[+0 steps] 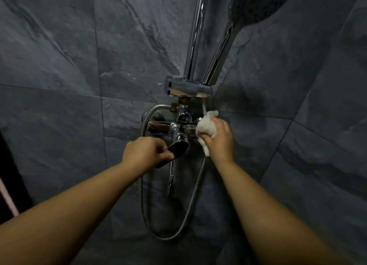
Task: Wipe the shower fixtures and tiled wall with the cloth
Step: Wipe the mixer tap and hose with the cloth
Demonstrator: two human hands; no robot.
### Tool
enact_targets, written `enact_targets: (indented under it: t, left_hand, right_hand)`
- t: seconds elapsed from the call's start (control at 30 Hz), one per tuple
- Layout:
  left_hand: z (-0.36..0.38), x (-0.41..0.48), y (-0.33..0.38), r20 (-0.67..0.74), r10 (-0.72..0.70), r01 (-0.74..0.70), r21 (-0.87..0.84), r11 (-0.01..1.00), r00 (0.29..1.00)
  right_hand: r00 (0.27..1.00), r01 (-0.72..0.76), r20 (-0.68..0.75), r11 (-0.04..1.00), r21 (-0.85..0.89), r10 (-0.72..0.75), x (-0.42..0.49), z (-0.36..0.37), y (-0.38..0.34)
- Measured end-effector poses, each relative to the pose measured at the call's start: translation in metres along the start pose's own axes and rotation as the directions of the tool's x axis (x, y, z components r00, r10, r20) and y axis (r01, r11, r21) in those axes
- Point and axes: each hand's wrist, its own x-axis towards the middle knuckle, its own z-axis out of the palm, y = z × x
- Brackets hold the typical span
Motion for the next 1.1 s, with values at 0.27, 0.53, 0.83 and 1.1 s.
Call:
enact_targets:
  t: [0.27, 0.53, 0.83, 1.1]
  left_hand:
    - [0.001, -0.005, 0.008, 0.024, -0.054, 0.056, -0.098, 0.994, 0.998]
    - [-0.002, -0.006, 0.019, -0.073, -0.144, 0.133, -0.129, 0.983, 0.987]
    - [0.004, -0.014, 0.065, -0.301, -0.128, 0.094, -0.128, 0.987, 0.945]
    - [0.010, -0.010, 0.102, -0.333, -0.135, -0.005, -0.389, 0.921, 0.933]
  right_hand:
    - [0.991, 0.088, -0.118, 0.965, 0.248, -0.060, -0.002, -0.021, 0.029]
    - [0.698, 0.716, 0.152, 0.683, -0.144, -0.700, -0.001, 0.024, 0.033]
    - [0.976, 0.176, 0.045, 0.888, 0.425, -0.215, -0.008, -0.032, 0.051]
    - [0.737, -0.274, 0.659, 0.827, 0.492, -0.148, 0.058, -0.057, 0.010]
